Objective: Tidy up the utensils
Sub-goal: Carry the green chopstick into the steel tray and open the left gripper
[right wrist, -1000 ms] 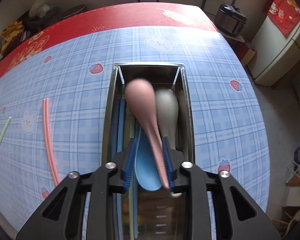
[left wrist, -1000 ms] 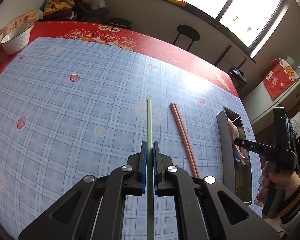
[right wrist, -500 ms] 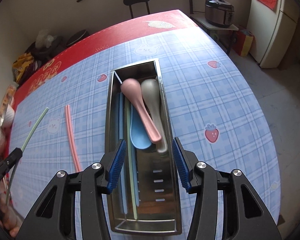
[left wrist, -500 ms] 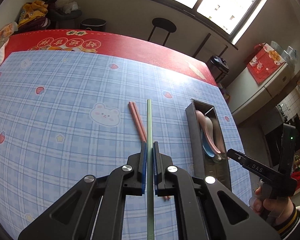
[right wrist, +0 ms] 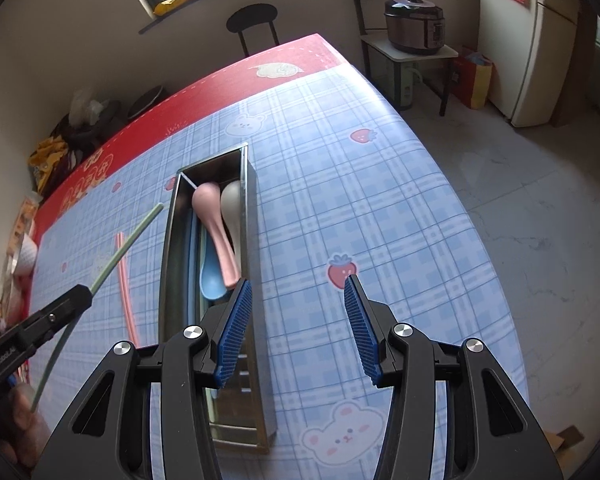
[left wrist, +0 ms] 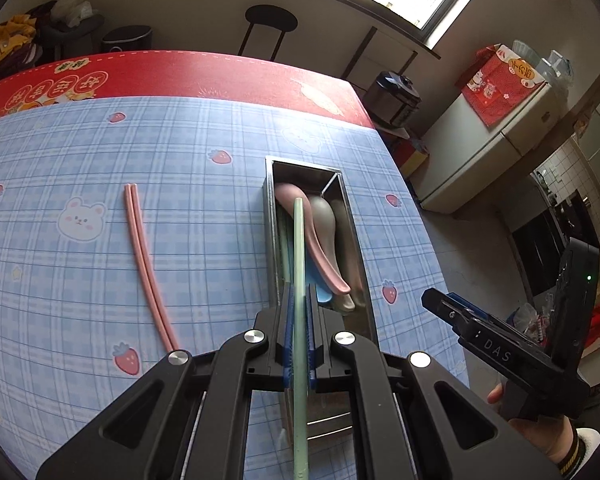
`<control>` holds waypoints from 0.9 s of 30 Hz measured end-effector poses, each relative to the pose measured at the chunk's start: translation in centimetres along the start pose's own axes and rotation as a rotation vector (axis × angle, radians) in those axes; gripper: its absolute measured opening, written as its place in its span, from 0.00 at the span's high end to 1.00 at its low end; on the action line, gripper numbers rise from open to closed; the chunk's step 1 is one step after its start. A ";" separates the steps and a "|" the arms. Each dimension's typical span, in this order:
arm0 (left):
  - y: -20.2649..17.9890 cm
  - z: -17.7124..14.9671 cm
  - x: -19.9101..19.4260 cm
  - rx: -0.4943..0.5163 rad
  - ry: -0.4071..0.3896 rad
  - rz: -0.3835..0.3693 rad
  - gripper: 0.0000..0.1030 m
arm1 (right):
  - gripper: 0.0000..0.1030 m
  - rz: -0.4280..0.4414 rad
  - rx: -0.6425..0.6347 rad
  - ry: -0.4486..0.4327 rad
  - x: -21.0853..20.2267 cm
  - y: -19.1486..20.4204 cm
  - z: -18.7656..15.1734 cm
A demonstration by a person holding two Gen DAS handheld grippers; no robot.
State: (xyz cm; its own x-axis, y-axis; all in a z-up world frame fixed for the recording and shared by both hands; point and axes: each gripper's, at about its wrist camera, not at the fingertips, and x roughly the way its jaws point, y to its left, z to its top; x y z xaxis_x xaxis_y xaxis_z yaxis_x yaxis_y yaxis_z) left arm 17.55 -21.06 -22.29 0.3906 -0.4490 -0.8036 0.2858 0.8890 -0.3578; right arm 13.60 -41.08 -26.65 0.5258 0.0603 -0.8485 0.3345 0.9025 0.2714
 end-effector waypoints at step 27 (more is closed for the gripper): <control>-1.7 1.3 7.0 -0.194 0.018 0.163 0.95 | 0.54 0.013 -0.026 0.015 -0.8 -6.3 2.1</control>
State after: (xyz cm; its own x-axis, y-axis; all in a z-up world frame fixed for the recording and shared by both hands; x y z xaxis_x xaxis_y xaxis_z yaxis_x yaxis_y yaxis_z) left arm 20.89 -25.81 -26.68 0.4020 -0.2987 -0.8656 0.0465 0.9507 -0.3065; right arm 12.77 -47.72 -26.71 0.5182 0.0779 -0.8517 0.3072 0.9125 0.2703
